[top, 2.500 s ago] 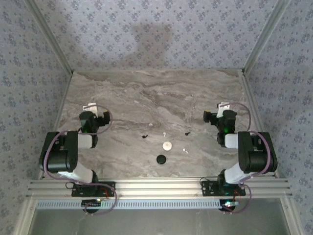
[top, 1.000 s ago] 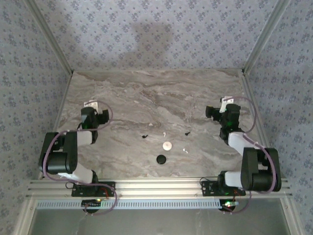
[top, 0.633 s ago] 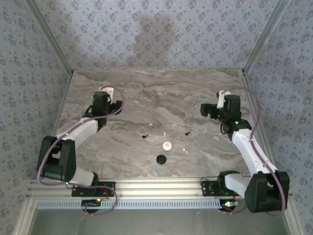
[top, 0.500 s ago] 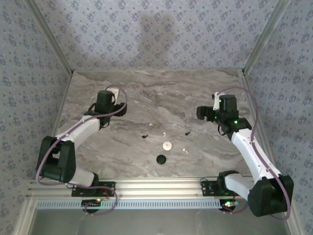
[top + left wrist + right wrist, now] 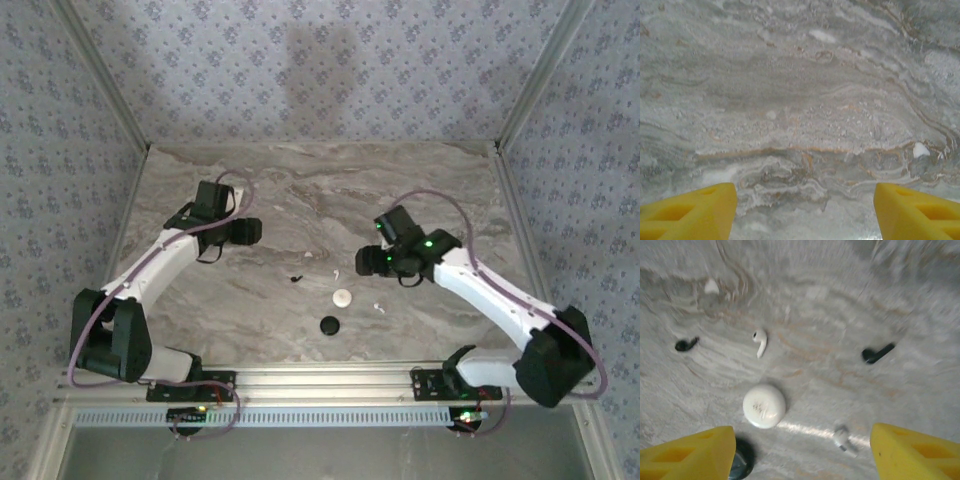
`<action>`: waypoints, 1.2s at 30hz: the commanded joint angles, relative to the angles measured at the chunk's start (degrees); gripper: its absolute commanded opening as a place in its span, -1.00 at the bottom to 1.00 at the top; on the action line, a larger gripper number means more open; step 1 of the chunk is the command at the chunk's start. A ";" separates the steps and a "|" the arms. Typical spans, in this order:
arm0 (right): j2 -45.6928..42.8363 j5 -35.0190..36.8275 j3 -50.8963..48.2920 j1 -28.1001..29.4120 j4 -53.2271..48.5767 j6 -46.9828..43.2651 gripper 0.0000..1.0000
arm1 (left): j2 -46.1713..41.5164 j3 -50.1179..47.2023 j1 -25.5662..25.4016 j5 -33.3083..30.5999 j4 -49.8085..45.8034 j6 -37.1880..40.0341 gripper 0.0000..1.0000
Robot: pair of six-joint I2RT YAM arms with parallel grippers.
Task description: Insert the wireless bluetooth earbuds into the charging case
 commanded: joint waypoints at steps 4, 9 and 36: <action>11.43 1.80 6.68 7.27 -5.52 10.56 0.40 | -1.04 -0.02 -0.10 2.14 -3.12 -2.30 0.46; 18.62 0.71 8.96 9.00 -5.12 11.94 0.38 | -0.78 -0.31 0.29 2.77 -3.22 -2.61 0.46; 33.10 -3.88 11.39 9.66 -1.94 11.99 0.28 | 0.20 -0.89 1.97 3.96 -3.31 -2.37 0.44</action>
